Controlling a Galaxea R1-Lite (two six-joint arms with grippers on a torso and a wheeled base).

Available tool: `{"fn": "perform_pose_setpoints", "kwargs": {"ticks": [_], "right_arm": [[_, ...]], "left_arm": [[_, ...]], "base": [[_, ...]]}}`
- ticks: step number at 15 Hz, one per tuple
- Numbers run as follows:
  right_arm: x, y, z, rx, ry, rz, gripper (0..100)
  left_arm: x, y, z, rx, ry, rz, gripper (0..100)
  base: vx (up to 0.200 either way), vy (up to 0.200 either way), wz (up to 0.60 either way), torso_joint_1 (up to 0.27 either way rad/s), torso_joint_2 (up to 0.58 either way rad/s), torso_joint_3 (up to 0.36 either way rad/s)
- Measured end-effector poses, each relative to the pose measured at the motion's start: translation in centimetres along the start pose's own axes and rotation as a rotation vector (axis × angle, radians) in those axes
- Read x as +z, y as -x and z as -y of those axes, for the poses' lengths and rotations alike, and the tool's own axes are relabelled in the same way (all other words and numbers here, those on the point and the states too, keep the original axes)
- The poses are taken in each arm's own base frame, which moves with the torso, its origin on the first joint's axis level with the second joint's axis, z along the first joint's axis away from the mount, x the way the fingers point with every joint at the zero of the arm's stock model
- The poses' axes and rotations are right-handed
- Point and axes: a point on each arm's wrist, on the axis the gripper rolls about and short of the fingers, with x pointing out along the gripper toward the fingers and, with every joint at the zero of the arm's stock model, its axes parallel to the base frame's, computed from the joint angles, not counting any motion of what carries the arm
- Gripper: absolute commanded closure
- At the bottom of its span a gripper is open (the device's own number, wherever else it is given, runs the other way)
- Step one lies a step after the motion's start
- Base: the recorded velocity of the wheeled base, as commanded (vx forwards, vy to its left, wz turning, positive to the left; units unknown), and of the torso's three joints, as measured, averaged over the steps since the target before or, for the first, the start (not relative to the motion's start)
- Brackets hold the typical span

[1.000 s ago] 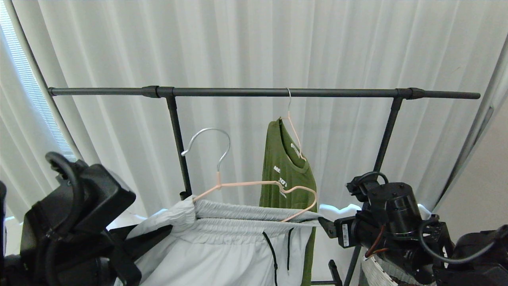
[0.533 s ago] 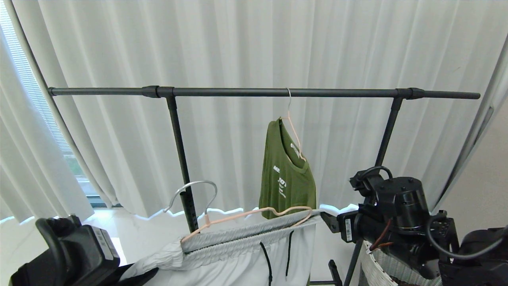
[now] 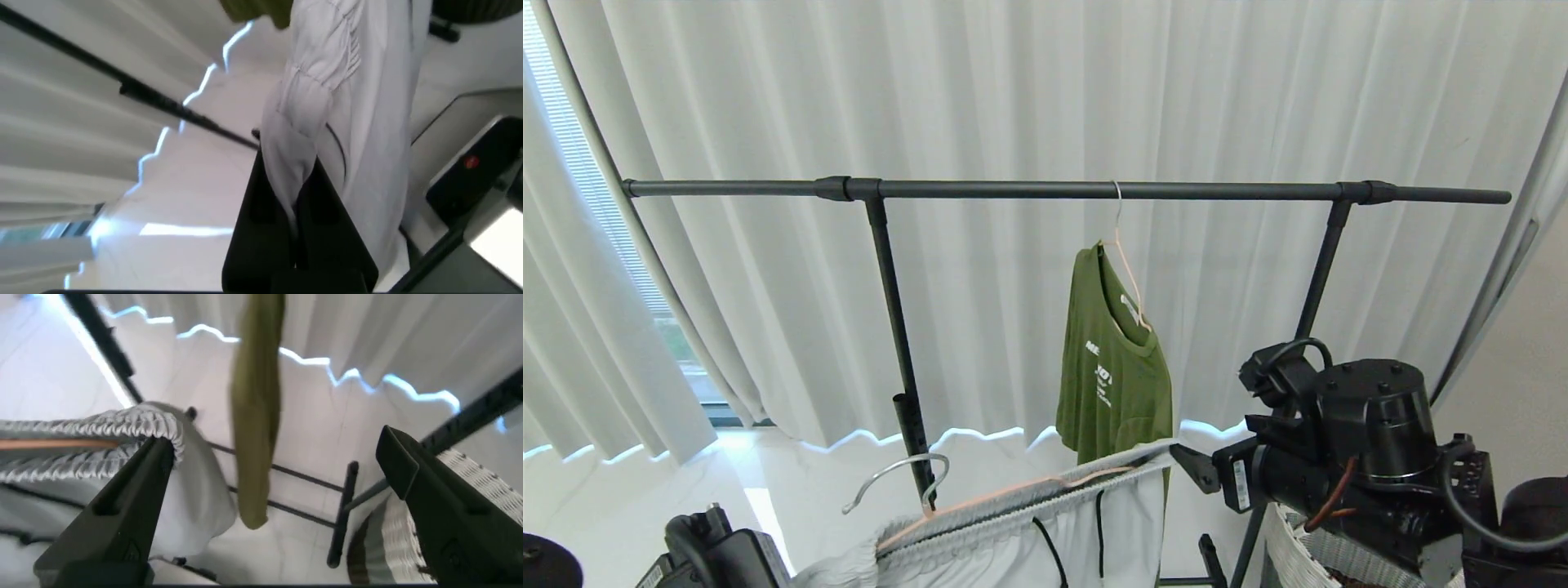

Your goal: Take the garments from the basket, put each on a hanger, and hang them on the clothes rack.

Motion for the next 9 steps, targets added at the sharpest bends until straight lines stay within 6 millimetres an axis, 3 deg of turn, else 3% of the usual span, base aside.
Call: {"fn": "perform_pose_setpoints", "kwargs": {"ticks": [3,7,9], "right_arm": [[0.0,1.9,-1.7,0.114,0.043,-0.023,0],[-0.6,5.0,-4.5,0.279,0.128,-0.056,0],[-1.1,6.4,-5.7,0.377,0.189,-0.081,0]], "left_arm": [[0.5,-1.3,-0.4,0.089,0.045,-0.083,100],[2.2,-2.2,-0.8,0.106,0.153,-0.001,100],[2.4,-2.0,-0.6,0.03,0.154,0.053,100]], "base": [[0.0,0.0,0.0,0.0,0.0,0.0],[0.0,0.0,0.0,0.0,0.0,0.0],[0.0,0.0,0.0,0.0,0.0,0.0]]}}
